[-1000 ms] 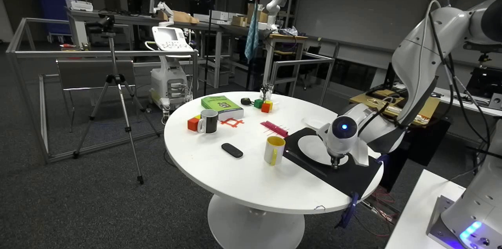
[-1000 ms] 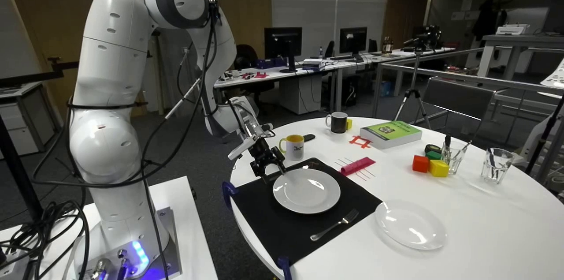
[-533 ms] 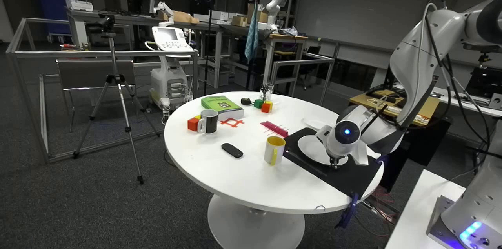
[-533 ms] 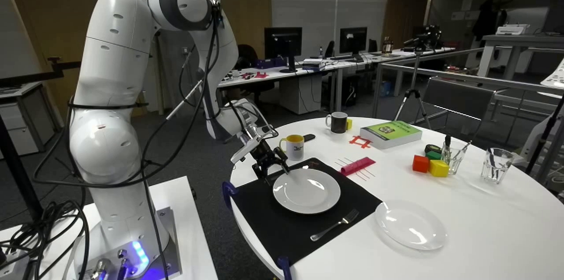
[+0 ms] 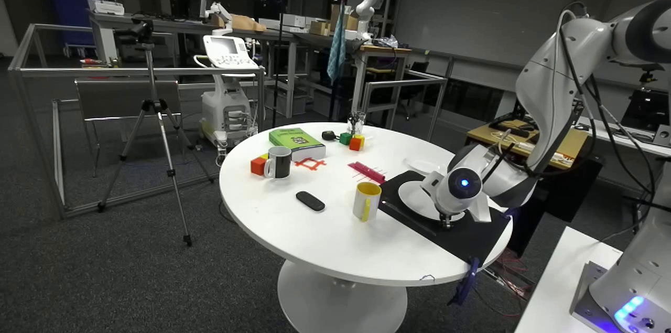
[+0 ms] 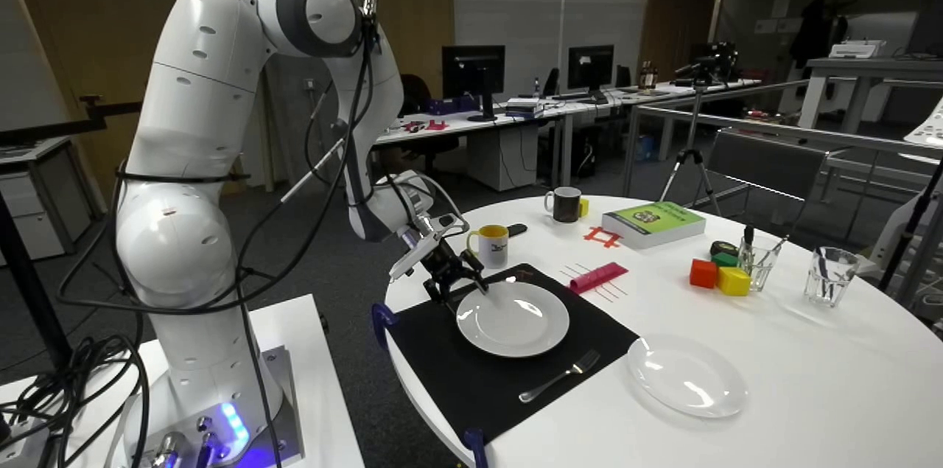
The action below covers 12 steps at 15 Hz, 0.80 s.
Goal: Move the plate on the black placemat onto the plate on the right side of the table
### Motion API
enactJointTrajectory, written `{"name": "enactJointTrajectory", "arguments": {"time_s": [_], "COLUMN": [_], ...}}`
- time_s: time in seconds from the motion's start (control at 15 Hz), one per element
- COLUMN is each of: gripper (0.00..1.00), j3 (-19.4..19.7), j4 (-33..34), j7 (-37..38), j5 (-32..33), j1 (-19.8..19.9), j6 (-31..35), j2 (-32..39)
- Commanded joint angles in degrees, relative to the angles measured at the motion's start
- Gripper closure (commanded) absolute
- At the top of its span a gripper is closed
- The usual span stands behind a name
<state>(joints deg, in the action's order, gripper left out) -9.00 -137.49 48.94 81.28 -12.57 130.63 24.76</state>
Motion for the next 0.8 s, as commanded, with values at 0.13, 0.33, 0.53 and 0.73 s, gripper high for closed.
{"name": "enactJointTrajectory", "arguments": {"time_s": [0.13, 0.33, 0.53, 0.73], "gripper": [0.00, 0.00, 0.00, 0.00], "j3": [0.2, 0.0, -0.1, -0.1], "j4": [1.3, 1.6, 1.8, 1.8], "j7": [1.7, 2.1, 2.1, 1.7], "j5": [4.4, 5.4, 6.0, 6.0], "j1": [0.0, 0.0, 0.2, 0.3], "j6": [-2.8, -4.7, -5.5, -6.1], "j2": [1.7, 2.5, 2.8, 3.0]}}
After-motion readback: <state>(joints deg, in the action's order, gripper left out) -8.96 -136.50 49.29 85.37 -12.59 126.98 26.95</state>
